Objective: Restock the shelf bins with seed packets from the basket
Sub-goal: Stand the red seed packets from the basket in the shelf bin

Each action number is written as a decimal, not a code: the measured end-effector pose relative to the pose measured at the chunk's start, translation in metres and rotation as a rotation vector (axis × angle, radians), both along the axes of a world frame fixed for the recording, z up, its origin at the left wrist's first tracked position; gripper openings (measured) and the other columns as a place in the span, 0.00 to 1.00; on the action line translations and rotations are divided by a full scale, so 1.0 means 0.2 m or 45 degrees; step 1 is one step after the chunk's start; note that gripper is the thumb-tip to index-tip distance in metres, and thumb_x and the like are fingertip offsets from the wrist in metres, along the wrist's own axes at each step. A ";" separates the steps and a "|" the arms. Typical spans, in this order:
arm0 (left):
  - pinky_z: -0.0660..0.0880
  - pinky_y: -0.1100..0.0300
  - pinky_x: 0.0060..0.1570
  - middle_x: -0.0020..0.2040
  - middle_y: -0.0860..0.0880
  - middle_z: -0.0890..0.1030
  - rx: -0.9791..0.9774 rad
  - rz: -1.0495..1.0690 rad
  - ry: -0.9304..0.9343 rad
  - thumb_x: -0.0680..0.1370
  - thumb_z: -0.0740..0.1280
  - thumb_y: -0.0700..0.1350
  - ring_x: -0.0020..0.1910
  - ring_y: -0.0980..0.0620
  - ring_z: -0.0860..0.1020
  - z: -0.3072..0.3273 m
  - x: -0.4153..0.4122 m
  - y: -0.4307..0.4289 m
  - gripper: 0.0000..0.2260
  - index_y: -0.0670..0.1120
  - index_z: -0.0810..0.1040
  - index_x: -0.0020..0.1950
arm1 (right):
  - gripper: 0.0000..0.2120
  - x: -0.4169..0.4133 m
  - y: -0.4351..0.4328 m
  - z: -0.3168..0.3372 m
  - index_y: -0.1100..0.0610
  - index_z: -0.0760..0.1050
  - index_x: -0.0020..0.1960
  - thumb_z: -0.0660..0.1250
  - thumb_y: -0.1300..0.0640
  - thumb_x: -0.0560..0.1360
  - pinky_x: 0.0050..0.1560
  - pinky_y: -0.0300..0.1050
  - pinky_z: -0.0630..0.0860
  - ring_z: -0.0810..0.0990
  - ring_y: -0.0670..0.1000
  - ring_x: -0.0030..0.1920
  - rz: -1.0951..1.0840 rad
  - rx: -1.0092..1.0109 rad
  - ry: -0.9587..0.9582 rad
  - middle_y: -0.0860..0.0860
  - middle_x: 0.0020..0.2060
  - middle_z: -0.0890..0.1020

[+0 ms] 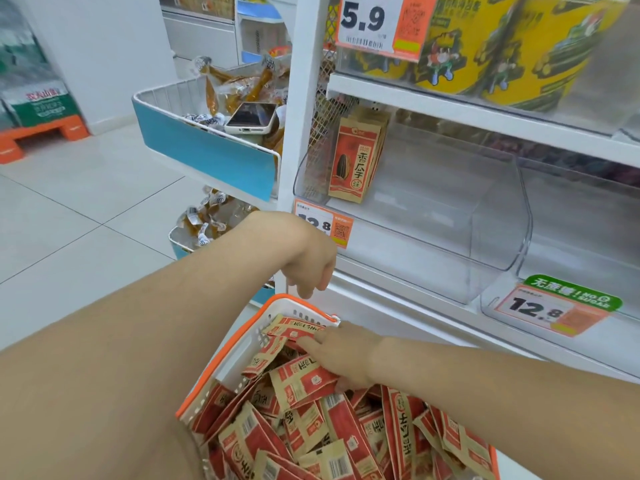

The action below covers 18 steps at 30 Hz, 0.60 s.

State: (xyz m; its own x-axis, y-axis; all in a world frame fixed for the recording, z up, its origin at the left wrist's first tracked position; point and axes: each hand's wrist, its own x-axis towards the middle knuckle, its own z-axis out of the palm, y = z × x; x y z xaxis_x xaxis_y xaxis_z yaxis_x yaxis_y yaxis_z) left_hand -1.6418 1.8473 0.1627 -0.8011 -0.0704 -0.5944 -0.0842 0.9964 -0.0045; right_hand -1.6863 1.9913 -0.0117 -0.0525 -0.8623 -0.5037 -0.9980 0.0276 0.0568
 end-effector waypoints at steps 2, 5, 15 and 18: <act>0.79 0.53 0.61 0.64 0.53 0.82 -0.004 -0.018 -0.022 0.81 0.73 0.45 0.59 0.51 0.81 0.00 0.00 0.00 0.17 0.56 0.80 0.69 | 0.41 -0.01 0.00 0.05 0.55 0.63 0.74 0.81 0.44 0.70 0.52 0.54 0.80 0.79 0.57 0.54 -0.054 0.062 -0.111 0.54 0.58 0.78; 0.80 0.58 0.50 0.65 0.53 0.83 0.008 0.004 -0.090 0.79 0.75 0.46 0.58 0.52 0.82 0.00 0.01 -0.02 0.20 0.56 0.79 0.71 | 0.34 -0.05 -0.01 0.20 0.50 0.69 0.70 0.78 0.41 0.72 0.48 0.49 0.79 0.79 0.51 0.49 -0.348 0.204 -0.432 0.47 0.52 0.78; 0.79 0.53 0.58 0.58 0.54 0.82 -0.014 0.127 0.066 0.77 0.77 0.48 0.55 0.51 0.80 0.07 0.05 -0.08 0.17 0.53 0.81 0.65 | 0.20 -0.27 0.03 0.57 0.51 0.73 0.73 0.59 0.53 0.82 0.55 0.52 0.79 0.87 0.52 0.46 -1.182 -0.050 -1.719 0.55 0.59 0.84; 0.83 0.51 0.54 0.50 0.55 0.81 0.091 0.200 0.217 0.79 0.75 0.47 0.51 0.51 0.83 0.08 0.05 -0.12 0.07 0.56 0.80 0.55 | 0.23 -0.24 0.03 0.64 0.60 0.78 0.65 0.58 0.50 0.77 0.45 0.49 0.81 0.81 0.48 0.40 -1.071 -0.403 -1.327 0.56 0.48 0.83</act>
